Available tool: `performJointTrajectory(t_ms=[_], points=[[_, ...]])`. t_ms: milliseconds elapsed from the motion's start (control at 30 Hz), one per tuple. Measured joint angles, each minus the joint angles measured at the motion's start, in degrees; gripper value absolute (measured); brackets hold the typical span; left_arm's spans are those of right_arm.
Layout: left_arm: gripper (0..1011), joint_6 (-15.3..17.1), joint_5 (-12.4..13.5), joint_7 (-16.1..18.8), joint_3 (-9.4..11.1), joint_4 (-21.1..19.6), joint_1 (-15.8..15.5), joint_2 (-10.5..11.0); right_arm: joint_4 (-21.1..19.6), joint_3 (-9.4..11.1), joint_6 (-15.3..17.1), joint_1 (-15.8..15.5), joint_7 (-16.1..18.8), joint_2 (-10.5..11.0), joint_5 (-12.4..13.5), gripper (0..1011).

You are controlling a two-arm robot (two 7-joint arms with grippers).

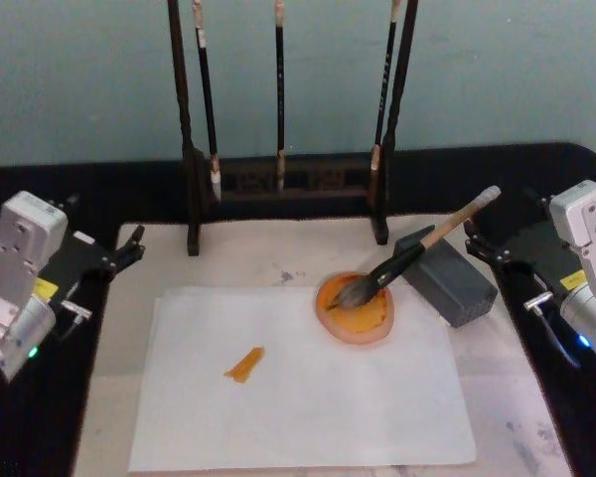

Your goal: Pick up the brush from the inkstone, write on the paper, then place the brush back to its original position.

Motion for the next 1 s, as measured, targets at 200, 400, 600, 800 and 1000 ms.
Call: performJointTrajectory(t_ms=[200, 400, 600, 800, 1000], points=[[1010, 0.00, 0.00, 0.00, 0.00, 0.00, 0.00, 0.00, 0.00, 0.00, 0.00, 0.00, 0.00, 0.00, 0.00, 1000], [1010, 0.00, 0.00, 0.00, 0.00, 0.00, 0.00, 0.00, 0.00, 0.00, 0.00, 0.00, 0.00, 0.00, 0.00, 1000], [1010, 0.00, 0.00, 0.00, 0.00, 0.00, 0.00, 0.00, -0.72, 1.01, 0.11, -0.66, 0.63, -0.16, 1.20, 1000], [1009, 0.00, 0.00, 0.00, 0.00, 0.00, 0.00, 0.00, -3.08, 4.31, 1.97, -2.87, 4.80, -0.67, 8.09, 1000], [1010, 0.00, 0.00, 0.00, 0.00, 0.00, 0.00, 0.00, -4.99, 7.40, 5.56, -4.77, 9.23, -1.12, 15.38, 1000]])
